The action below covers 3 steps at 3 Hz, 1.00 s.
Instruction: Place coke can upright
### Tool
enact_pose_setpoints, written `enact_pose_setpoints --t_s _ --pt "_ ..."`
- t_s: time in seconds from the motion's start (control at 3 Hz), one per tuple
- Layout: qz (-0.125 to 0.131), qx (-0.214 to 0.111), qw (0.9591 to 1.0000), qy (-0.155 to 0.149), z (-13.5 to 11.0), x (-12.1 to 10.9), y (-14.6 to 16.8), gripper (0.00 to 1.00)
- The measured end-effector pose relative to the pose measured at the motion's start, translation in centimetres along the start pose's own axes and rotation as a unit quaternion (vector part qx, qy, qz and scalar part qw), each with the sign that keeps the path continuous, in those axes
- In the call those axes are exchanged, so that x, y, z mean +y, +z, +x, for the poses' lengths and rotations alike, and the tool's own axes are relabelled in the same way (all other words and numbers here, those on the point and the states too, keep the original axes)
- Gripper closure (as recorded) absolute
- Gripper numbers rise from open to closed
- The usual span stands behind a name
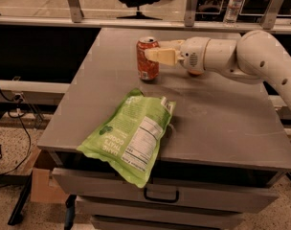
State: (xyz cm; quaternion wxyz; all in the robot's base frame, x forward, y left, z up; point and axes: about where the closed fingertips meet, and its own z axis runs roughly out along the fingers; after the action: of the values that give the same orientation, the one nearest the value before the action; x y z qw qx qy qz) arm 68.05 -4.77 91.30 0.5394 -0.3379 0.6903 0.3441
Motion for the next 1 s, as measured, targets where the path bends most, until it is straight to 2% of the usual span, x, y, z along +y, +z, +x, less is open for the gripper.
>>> enact_pose_setpoints --t_s 0.33,0.67,1.0 --pt "0.009 0.004 0.9999 0.006 0.6 -0.8 -1.3 0.19" --pt "0.025 0.013 0.9996 0.007 0.6 -1.1 -2.8 0.00" --pt "0.063 0.030 0.9975 0.007 0.8 -1.7 -5.2 0.00"
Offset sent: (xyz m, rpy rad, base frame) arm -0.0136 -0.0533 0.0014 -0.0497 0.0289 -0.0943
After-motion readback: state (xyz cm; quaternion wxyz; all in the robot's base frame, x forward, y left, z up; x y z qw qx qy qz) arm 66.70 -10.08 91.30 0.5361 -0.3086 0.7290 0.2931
